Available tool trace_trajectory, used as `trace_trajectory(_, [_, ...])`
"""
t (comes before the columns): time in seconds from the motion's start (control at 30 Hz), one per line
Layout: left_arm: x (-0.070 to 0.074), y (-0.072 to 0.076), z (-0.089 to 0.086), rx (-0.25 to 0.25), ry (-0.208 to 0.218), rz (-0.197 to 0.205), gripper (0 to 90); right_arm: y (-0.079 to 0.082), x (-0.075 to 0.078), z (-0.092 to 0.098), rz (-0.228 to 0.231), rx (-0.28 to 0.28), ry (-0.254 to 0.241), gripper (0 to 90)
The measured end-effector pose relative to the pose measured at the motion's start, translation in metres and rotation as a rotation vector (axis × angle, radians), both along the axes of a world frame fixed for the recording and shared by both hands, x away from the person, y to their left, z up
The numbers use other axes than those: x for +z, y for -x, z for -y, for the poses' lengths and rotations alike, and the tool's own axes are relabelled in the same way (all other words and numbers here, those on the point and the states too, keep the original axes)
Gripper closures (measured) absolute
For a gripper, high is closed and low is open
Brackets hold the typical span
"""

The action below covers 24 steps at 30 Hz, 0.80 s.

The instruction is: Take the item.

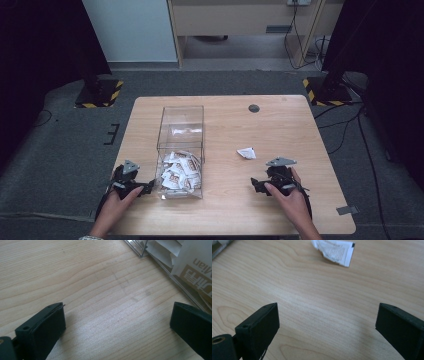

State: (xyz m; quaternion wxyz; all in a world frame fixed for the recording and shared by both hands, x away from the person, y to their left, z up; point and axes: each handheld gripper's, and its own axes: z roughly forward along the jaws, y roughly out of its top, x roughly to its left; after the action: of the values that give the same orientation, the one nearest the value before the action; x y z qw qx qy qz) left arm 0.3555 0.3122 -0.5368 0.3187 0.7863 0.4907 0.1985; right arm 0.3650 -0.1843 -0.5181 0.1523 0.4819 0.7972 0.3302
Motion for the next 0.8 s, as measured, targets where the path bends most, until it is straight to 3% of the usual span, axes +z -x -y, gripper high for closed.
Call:
trace_trajectory(0.07, [0.000, 0.000, 0.000, 0.000, 0.000, 0.000, 0.0, 0.000, -0.003, -0.002, -0.013, 0.004, 0.012, 5.2])
trace_trajectory(0.23, [0.000, 0.000, 0.000, -0.001, -0.001, 0.000, 0.0, 0.000, -0.005, -0.005, 0.005, -0.012, 0.025, 4.8])
trace_trajectory(0.37, [0.000, 0.000, 0.000, 0.000, 0.000, 0.000, 0.0, 0.001, -0.012, -0.009, -0.014, -0.005, 0.045, 3.0])
trace_trajectory(0.5, [0.000, 0.000, 0.000, 0.000, 0.000, 0.000, 0.0, 0.003, -0.017, -0.015, 0.025, -0.003, 0.067, 0.5])
trace_trajectory(0.6, [0.000, 0.000, 0.000, 0.000, 0.000, 0.000, 0.0, 0.008, -0.021, -0.016, 0.065, 0.000, 0.040, 0.4])
trace_trajectory(0.8, [0.000, 0.000, 0.000, 0.000, 0.000, 0.000, 0.0, 0.010, -0.021, -0.016, 0.063, 0.010, 0.038, 0.4])
